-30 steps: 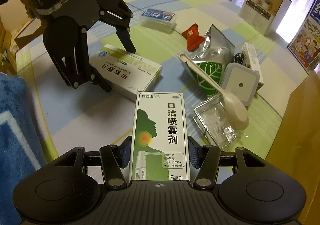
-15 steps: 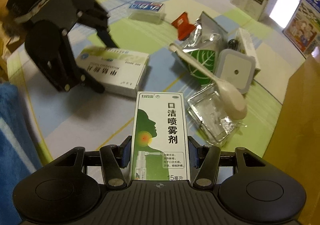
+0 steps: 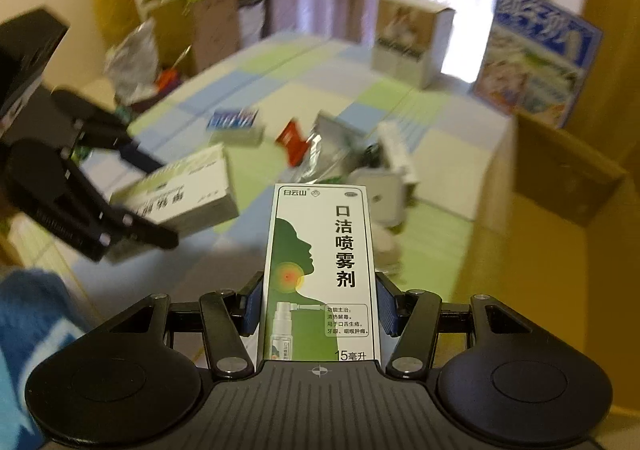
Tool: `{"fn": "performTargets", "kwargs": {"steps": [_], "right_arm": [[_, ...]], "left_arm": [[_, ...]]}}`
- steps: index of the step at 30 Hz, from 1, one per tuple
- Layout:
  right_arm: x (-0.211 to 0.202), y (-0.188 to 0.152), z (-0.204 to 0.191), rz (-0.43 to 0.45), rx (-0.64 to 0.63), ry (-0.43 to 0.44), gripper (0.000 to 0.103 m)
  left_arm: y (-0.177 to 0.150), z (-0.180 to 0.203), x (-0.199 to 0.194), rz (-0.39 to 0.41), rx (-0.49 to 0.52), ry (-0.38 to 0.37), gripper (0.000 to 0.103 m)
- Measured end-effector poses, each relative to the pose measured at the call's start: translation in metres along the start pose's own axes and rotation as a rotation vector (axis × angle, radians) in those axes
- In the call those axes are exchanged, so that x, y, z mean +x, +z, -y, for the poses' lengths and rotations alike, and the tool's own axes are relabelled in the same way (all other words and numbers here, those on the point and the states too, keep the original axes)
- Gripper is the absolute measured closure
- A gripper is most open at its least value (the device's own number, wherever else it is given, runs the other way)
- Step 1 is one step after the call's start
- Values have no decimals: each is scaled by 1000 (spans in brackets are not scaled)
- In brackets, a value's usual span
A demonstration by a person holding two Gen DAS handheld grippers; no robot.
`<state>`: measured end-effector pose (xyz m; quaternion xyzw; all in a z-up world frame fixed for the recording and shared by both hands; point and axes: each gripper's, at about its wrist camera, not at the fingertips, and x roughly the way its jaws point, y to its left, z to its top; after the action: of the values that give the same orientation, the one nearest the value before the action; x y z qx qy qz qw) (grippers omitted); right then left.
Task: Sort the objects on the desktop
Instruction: 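Carry the spray box with the right tool while the left tool carries the tablet box to the cardboard box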
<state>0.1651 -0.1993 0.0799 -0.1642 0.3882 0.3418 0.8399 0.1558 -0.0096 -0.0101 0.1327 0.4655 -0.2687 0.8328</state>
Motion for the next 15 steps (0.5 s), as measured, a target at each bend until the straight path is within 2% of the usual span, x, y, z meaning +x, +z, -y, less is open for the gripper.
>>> {"fn": "performTargets", "kwargs": {"steps": [7, 15], "right_arm": [[-56, -10, 44, 48, 126, -68, 50], [-104, -20, 115, 97, 248, -207, 50]], "left_arm": [[29, 46, -32, 66, -75, -6, 35], [89, 111, -32, 140, -88, -74, 35]]}}
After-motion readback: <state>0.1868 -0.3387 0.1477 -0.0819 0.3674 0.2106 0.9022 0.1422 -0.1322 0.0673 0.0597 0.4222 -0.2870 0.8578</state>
